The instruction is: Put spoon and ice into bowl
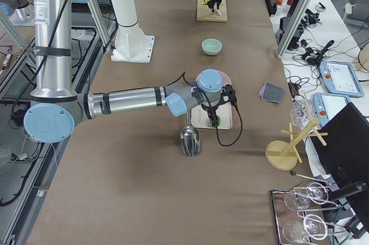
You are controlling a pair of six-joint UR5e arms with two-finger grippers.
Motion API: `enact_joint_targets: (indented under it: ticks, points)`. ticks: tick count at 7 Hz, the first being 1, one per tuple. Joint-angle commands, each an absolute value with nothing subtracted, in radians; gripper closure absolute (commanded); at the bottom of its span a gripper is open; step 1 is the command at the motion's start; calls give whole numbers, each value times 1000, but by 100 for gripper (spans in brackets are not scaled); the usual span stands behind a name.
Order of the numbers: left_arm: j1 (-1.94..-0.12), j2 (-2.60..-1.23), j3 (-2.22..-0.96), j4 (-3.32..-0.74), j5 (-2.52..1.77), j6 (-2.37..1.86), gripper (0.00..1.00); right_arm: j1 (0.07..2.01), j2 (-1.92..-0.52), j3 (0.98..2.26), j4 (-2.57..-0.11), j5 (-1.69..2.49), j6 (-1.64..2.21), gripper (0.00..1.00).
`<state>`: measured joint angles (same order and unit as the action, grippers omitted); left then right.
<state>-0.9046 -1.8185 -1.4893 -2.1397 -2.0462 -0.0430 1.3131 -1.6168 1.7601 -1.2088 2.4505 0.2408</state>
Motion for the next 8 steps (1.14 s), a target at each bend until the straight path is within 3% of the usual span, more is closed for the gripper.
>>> enact_joint_targets:
  ticks: [1,3,4,8]
  points:
    - [-905,-1825,-1483,-2140,-2045,-40,58,1312,-1617,1759,-1209,2450,241,0]
    - [-905,-1825,-1477,-2140,-2045,-40,92,1313,-1617,1759,-1209,2451,241,0]
    - [-905,-1825,-1477,-2140,-2045,-41,100,1312,-1617,1759,-1209,2450,241,0]
    - [-904,-1906,-1493,-2126,-2065,-286,100,1281,-1580,1776,-1207,2447,328,0]
